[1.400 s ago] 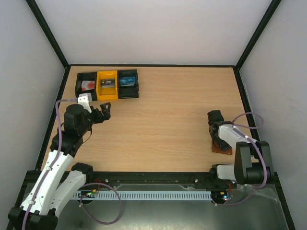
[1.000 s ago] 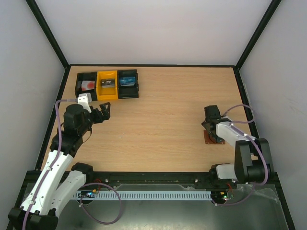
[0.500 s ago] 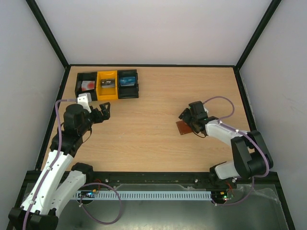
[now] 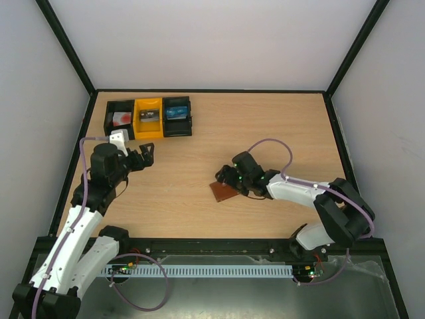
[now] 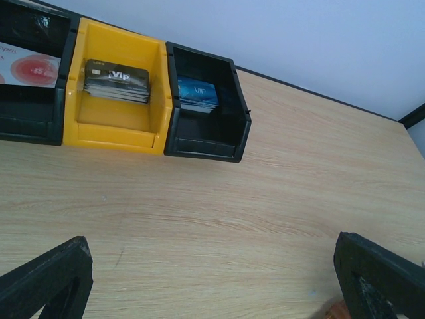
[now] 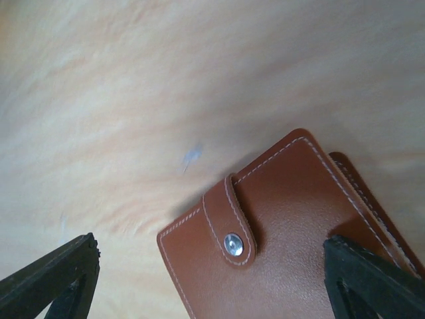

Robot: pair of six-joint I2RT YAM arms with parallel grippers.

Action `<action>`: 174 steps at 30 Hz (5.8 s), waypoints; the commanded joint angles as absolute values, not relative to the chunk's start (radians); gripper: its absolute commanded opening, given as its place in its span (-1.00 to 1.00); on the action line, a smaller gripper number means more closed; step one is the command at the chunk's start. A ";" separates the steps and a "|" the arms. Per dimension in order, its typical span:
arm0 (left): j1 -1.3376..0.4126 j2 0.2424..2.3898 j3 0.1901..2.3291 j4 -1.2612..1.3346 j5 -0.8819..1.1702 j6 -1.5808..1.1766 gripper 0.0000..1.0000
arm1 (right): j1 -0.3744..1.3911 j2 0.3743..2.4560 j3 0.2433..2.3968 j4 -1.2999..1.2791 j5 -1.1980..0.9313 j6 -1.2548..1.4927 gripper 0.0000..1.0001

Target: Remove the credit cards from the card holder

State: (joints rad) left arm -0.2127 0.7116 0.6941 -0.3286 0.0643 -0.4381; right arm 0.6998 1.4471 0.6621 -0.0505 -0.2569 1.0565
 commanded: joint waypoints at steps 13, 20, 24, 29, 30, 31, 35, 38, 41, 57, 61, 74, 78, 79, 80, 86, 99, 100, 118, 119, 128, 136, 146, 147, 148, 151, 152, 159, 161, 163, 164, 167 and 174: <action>-0.230 0.798 0.694 -0.354 0.312 -0.521 0.87 | 0.844 1.343 0.678 -0.214 -0.182 0.749 0.35; -0.380 0.862 0.637 -0.272 0.352 -0.590 0.71 | 0.844 1.418 0.678 -0.198 -0.208 0.709 -0.07; -0.449 0.903 0.602 -0.224 0.359 -0.625 0.60 | 0.844 1.437 0.663 -0.187 -0.203 0.715 -0.08; -0.532 0.931 0.511 -0.106 0.375 -0.709 0.53 | 0.844 1.407 0.616 -0.155 -0.242 0.750 -0.13; -0.549 0.938 0.497 -0.093 0.371 -0.721 0.51 | 0.844 1.399 0.597 -0.140 -0.265 0.761 -0.14; -0.562 0.946 0.486 -0.083 0.366 -0.731 0.49 | 0.844 1.392 0.580 -0.118 -0.287 0.775 -0.15; -0.602 0.963 0.455 -0.049 0.352 -0.759 0.44 | 0.851 1.368 0.522 -0.073 -0.350 0.819 -0.17; -0.610 0.966 0.440 -0.028 0.350 -0.778 0.42 | 0.871 1.354 0.517 -0.062 -0.368 0.847 -0.17; -0.609 0.967 0.421 -0.011 0.350 -0.800 0.40 | 0.912 1.354 0.514 -0.019 -0.395 0.885 -0.17; -0.610 0.956 0.373 0.069 0.380 -0.888 0.41 | 1.046 1.371 0.751 -0.289 -0.059 0.749 -0.21; -0.609 0.950 0.349 0.093 0.379 -0.910 0.42 | 1.046 1.422 0.809 -0.355 0.042 0.701 -0.27; -0.609 0.934 0.348 0.042 0.340 -0.885 0.45 | 1.046 1.585 0.905 -0.352 0.091 0.613 -0.29; -0.609 0.933 0.346 0.039 0.331 -0.881 0.45 | 1.046 1.627 0.917 -0.358 0.110 0.602 -0.30; -0.610 0.935 0.348 0.038 0.333 -0.878 0.45 | 1.045 1.637 0.916 -0.360 0.119 0.602 -0.30; -0.609 0.936 0.348 0.036 0.333 -0.876 0.45 | 1.045 1.643 0.914 -0.360 0.129 0.603 -0.30; -0.609 0.938 0.347 0.033 0.330 -0.869 0.45 | 1.046 1.669 0.908 -0.360 0.164 0.609 -0.36; -0.610 0.946 0.344 0.029 0.327 -0.865 0.46 | 1.046 1.665 0.903 -0.362 0.198 0.610 -0.80; -0.610 0.945 0.345 0.028 0.326 -0.865 0.46 | 1.046 1.660 0.901 -0.361 0.198 0.612 -0.83; -0.610 0.947 0.331 0.071 0.338 -0.924 0.50 | 1.046 1.558 0.839 -0.264 0.123 0.657 -0.96; -0.609 0.950 0.325 0.090 0.348 -0.932 0.50 | 1.045 1.547 0.831 -0.250 0.115 0.666 -0.96; -0.609 1.022 0.269 0.250 0.401 -1.015 0.55 | 1.046 1.479 0.763 -0.074 -0.055 0.765 -0.96; -0.609 1.059 0.227 0.316 0.415 -1.042 0.57 | 1.045 1.466 0.770 -0.027 -0.077 0.797 -0.96; -0.609 1.008 0.233 0.259 0.376 -1.018 0.56 | 1.047 1.569 0.881 -0.355 0.166 0.669 -0.51; -0.610 1.007 0.233 0.258 0.373 -1.018 0.56 | 1.046 1.572 0.882 -0.353 0.161 0.666 -0.48; -0.609 1.006 0.232 0.257 0.373 -1.019 0.56 | 1.045 1.572 0.883 -0.351 0.152 0.663 -0.46; -0.610 1.004 0.234 0.251 0.373 -1.017 0.56 | 1.046 1.586 0.885 -0.348 0.141 0.660 -0.41; -0.610 1.004 0.235 0.248 0.372 -1.016 0.56 | 1.046 1.594 0.885 -0.349 0.143 0.660 -0.40; -0.610 1.001 0.236 0.236 0.364 -1.010 0.56 | 1.047 1.642 0.885 -0.319 0.123 0.643 -0.39; -0.610 1.004 0.237 0.239 0.362 -1.011 0.56 | 1.047 1.655 0.891 -0.316 0.129 0.640 -0.39; -0.609 1.010 0.237 0.242 0.361 -1.012 0.56 | 1.047 1.673 0.899 -0.317 0.141 0.640 -0.39; -0.609 1.012 0.237 0.242 0.362 -1.010 0.56 | 1.047 1.680 0.906 -0.320 0.149 0.641 -0.41; -0.610 1.010 0.239 0.238 0.364 -1.007 0.56 | 1.047 1.701 0.916 -0.335 0.171 0.641 -0.77; -0.609 1.003 0.242 0.224 0.353 -1.004 0.56 | 1.047 1.673 0.890 -0.315 0.147 0.665 -0.96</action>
State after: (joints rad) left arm -0.6067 1.0130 0.2340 0.2409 0.3660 -1.0206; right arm 1.0451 1.6749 0.9081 -0.2962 0.1394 0.6479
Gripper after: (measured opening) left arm 0.779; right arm 0.023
